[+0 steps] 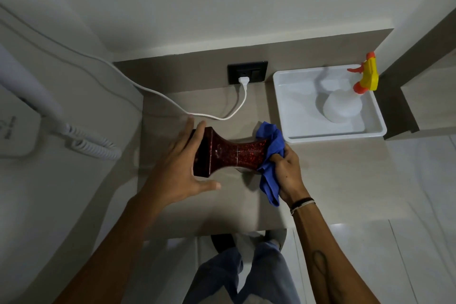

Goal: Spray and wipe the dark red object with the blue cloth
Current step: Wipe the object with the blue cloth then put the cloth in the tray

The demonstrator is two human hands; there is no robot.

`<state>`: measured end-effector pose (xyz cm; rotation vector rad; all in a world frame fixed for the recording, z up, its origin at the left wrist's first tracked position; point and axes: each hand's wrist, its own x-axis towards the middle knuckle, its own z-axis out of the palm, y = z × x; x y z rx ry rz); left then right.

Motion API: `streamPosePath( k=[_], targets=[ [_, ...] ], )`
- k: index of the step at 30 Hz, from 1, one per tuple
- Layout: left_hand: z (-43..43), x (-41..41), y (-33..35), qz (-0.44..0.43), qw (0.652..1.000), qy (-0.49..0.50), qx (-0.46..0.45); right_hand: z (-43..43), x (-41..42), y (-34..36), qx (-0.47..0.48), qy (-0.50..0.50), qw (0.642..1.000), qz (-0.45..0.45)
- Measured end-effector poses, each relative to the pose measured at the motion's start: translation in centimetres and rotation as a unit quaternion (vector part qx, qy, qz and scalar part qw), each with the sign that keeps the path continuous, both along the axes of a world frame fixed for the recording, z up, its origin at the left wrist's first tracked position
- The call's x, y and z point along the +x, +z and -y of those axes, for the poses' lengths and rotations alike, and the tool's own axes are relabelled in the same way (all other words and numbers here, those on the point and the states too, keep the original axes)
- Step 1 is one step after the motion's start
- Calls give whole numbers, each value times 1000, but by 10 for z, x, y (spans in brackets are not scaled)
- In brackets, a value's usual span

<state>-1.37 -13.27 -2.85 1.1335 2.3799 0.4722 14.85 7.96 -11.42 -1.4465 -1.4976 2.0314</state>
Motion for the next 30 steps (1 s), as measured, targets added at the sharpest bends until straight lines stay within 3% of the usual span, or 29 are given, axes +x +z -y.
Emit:
streamPosePath(
  k=[2, 7, 10, 12, 15, 17, 19, 20, 24, 26, 30],
  targets=[
    [-1, 0, -1, -84, 995, -23, 56, -1, -2, 1, 26, 10, 1000, -1],
    [-6, 3, -7, -44, 990, 26, 132, 25, 5, 22, 195, 50, 979, 18],
    [-9, 1, -10, -24, 988, 48, 142, 64, 2, 40, 312, 140, 939, -38],
    [-14, 4, -11, -10, 984, 32, 176, 96, -2, 50, 314, 250, 911, -97],
    [-13, 5, -12, -20, 984, 28, 177, 103, 8, 32, 399, 308, 860, -78],
    [-7, 2, -13, -18, 987, 52, 150, 78, 20, 18, 408, 289, 866, 17],
    [-5, 5, -13, -14, 989, 60, 137, 62, 26, 17, 363, 242, 896, 82],
    [-8, 7, -12, -14, 989, 61, 137, 64, 22, 19, 356, 232, 901, 84],
    [-17, 11, -8, 5, 984, 66, 165, 113, -3, 37, 372, 277, 883, -71],
    [-14, 9, -10, 12, 984, 67, 162, 112, 0, 31, 360, 285, 882, -106],
    [-9, 9, -10, -13, 988, 77, 134, 69, 23, 6, 358, 237, 902, 47]
  ],
)
